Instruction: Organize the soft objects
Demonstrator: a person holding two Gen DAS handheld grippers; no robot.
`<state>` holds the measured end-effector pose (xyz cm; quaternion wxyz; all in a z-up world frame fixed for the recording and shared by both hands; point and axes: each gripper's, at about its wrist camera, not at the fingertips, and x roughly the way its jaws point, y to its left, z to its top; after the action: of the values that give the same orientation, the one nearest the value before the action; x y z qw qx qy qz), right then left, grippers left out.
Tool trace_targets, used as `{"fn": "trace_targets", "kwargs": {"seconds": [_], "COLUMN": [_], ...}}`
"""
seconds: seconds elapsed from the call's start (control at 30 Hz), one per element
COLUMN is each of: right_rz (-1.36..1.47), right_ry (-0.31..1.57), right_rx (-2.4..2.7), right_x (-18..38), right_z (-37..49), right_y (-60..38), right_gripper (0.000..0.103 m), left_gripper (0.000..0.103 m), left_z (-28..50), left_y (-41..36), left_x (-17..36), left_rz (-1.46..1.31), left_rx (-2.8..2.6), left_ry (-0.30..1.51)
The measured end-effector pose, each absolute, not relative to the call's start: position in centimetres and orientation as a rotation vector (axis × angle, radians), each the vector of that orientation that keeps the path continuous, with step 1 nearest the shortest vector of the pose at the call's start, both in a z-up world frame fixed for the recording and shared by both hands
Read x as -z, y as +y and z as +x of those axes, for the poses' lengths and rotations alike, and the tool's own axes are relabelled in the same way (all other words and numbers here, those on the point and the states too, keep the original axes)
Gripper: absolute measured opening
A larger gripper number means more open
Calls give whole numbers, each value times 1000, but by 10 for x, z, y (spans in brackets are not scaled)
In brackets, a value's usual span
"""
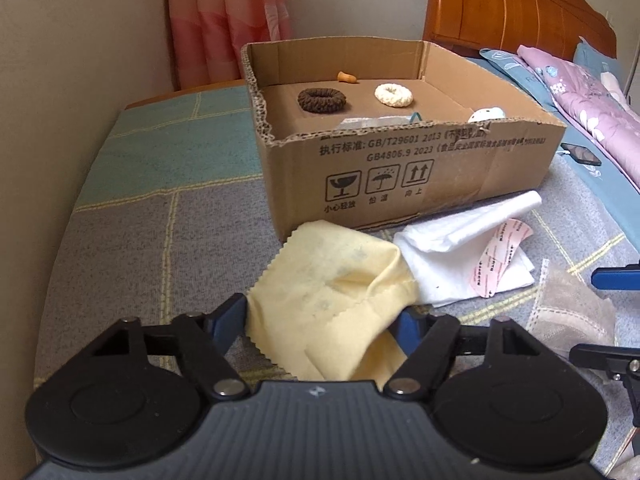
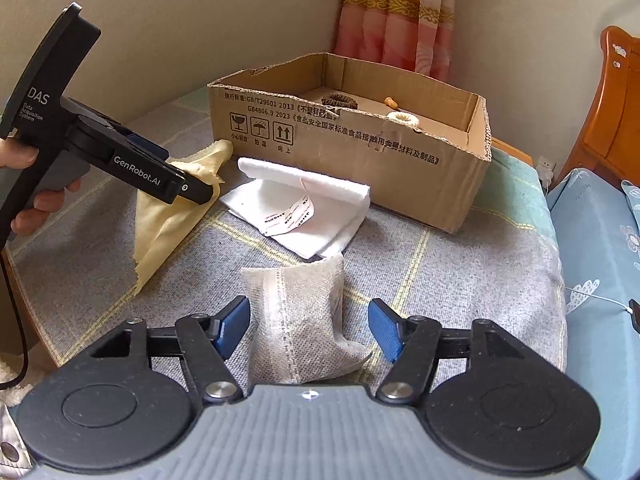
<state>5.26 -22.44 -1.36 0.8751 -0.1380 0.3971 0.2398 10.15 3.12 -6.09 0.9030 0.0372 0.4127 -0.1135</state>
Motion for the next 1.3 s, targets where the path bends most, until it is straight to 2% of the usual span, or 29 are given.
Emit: {"fn": "trace_targets", "kwargs": {"seconds": [0.03, 0.07, 0.13, 0.2, 0.23, 0.3, 0.47, 0.57, 0.67, 0.7, 0.73, 0.8, 1.07, 1.3], "right_rz": [-283, -280, -276, -275, -274, -270, -265, -272, -266, -264, -262, -256, -245, -242], "right_ry": [830, 830, 830, 829, 828, 824, 819, 811, 802, 801, 799, 803, 812, 819], "right_rx": [-501, -501, -503, -502, -503, -504, -512, -516, -522, -521, -520, -520, -531, -529], "right_x": [14, 14, 14, 14, 14, 14, 13, 12, 10, 9, 9, 10, 12, 13], "right_z": [52, 52, 52, 52, 52, 51, 50, 48, 47, 47, 47, 47, 50, 51], "right_y": [-225, -225, -226, -226, -226, -226, -226, -225, -226, -227, -227, -228, -226, -226], "right_gripper": [70, 70, 70, 71, 71, 71, 74, 82, 86, 87, 87, 87, 87, 87], "left_gripper": [52, 47, 25, 20, 13, 10, 10, 14, 34, 48, 67, 84, 86, 86], "left_z": [100, 99, 95, 91, 89, 83, 72, 64, 56, 51, 47, 36, 18, 46], "left_y": [29, 27, 24, 21, 20, 18, 13, 14, 16, 16, 15, 9, -9, 7], "left_x": [59, 58, 56, 54, 53, 51, 46, 41, 36, 35, 34, 34, 52, 54], "left_rz": [80, 87, 93, 98, 100, 95, 117, 143, 165, 174, 186, 223, 378, 335], "left_rx": [247, 251, 265, 269, 274, 293, 311, 317, 324, 337, 352, 376, 383, 289], "left_ry": [852, 851, 856, 860, 861, 867, 869, 872, 869, 867, 869, 860, 869, 840]}}
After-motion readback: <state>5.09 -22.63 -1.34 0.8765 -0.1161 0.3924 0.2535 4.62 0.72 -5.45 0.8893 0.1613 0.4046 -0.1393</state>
